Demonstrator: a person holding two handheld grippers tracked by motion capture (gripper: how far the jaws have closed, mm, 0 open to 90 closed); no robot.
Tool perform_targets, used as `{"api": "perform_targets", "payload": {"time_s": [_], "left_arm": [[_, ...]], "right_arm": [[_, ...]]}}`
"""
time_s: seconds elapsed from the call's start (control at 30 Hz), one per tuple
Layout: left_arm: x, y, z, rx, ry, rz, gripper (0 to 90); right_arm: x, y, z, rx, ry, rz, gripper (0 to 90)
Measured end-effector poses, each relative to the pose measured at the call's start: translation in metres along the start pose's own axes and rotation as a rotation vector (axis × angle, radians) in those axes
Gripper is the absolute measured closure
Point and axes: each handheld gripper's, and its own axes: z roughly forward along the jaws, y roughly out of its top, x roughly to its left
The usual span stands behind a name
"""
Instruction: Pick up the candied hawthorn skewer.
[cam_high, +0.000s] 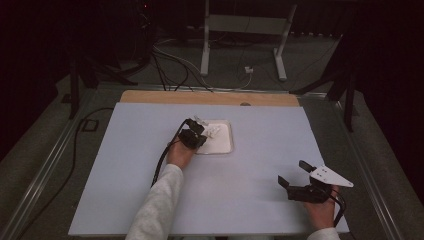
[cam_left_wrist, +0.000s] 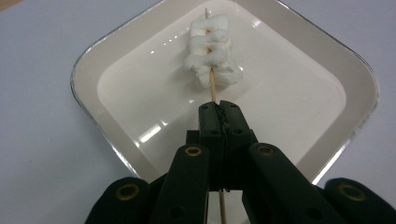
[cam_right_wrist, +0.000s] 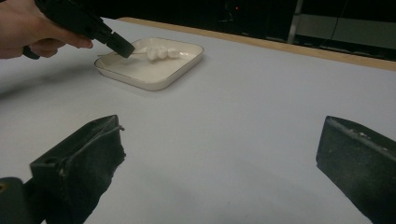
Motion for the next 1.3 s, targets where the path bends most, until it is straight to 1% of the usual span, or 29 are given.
{"api": "perform_targets", "payload": {"time_s": [0.07, 0.13, 0.17, 0.27, 0.3, 0.4, 0.43, 0.47, 0.5, 0.53, 0.57, 0.6, 0.67, 0.73, 0.8, 0.83, 0.87, 0.93, 1.0, 1.03, 1.07, 1.1, 1.3], "left_arm": [[0.0, -0.002, 0.0, 0.003, -0.002, -0.001, 90.0], [0.003, -0.007, -0.001, 0.005, -0.01, -0.013, 90.0], [0.004, -0.009, -0.001, 0.009, -0.014, -0.012, 90.0], [0.007, -0.012, -0.003, 0.008, -0.033, -0.025, 89.7], [0.008, -0.013, -0.004, 0.013, -0.031, -0.026, 89.4], [0.008, -0.015, -0.006, 0.043, -0.03, -0.011, 86.9], [0.008, -0.015, -0.006, 0.043, -0.03, -0.011, 85.5], [0.008, -0.017, -0.006, 0.067, -0.027, 0.0, 85.2], [0.008, -0.018, -0.007, 0.079, -0.018, 0.01, 86.5], [0.008, -0.019, -0.008, 0.074, -0.028, 0.004, 89.1], [0.009, -0.02, -0.009, 0.074, -0.032, 0.007, 89.9], [0.008, -0.02, -0.011, 0.068, -0.027, 0.007, 90.0], [0.009, -0.02, -0.014, 0.052, -0.039, -0.001, 90.0], [0.008, -0.021, -0.019, 0.039, -0.038, 0.006, 90.0], [0.008, -0.021, -0.026, 0.018, -0.042, 0.005, 90.0], [0.008, -0.021, -0.026, 0.018, -0.042, 0.005, 90.0], [0.009, -0.023, -0.033, -0.006, -0.047, -0.003, 90.0], [0.009, -0.025, -0.041, -0.032, -0.049, -0.003, 90.0], [0.01, -0.028, -0.048, -0.058, -0.062, -0.008, 90.0], [0.009, -0.03, -0.052, -0.068, -0.058, -0.003, 90.0], [0.009, -0.03, -0.052, -0.068, -0.058, -0.003, 90.0], [0.009, -0.034, -0.06, -0.094, -0.062, -0.001, 90.0], [0.007, -0.048, -0.086, -0.182, -0.081, -0.004, 90.0]], "right_arm": [[0.001, 0.0, 0.0, 0.0, 0.001, -0.001, 0.6], [0.001, 0.0, 0.0, 0.0, 0.001, -0.001, 0.6], [0.001, 0.0, 0.0, 0.0, 0.0, 0.0, 0.6], [0.0, 0.0, 0.0, 0.0, 0.0, 0.0, 0.6], [0.001, 0.0, 0.0, 0.001, 0.0, 0.001, 0.6], [0.001, 0.0, 0.0, 0.002, 0.001, -0.001, 0.6], [0.001, 0.0, 0.0, 0.002, 0.001, -0.001, 0.6], [0.001, 0.0, 0.0, 0.003, 0.001, -0.001, 0.6], [0.001, 0.0, 0.0, 0.003, 0.001, 0.0, 0.6], [0.001, 0.0, 0.0, 0.003, 0.0, 0.001, 0.6], [0.001, 0.0, 0.0, 0.002, 0.0, 0.0, 0.6], [0.001, 0.0, 0.001, 0.002, 0.0, -0.001, 0.6], [0.001, 0.0, 0.001, 0.002, 0.001, -0.003, 0.6], [0.001, 0.0, 0.0, 0.002, 0.001, -0.002, 0.6], [0.001, 0.0, 0.0, 0.002, 0.001, 0.0, 0.6], [0.001, 0.0, 0.0, 0.003, 0.0, 0.001, 0.6], [0.001, 0.0, 0.0, 0.002, 0.001, 0.002, 0.6], [0.001, 0.0, 0.001, 0.003, 0.001, 0.0, 0.6], [0.001, 0.0, 0.001, 0.003, 0.0, -0.001, 0.6], [0.001, 0.0, 0.001, 0.004, 0.0, 0.0, 0.6], [0.001, 0.0, 0.001, 0.004, 0.0, 0.0, 0.6], [0.001, 0.0, 0.002, 0.006, 0.004, 0.004, 0.6], [0.001, 0.001, 0.002, 0.016, 0.014, 0.007, 0.6]]}}
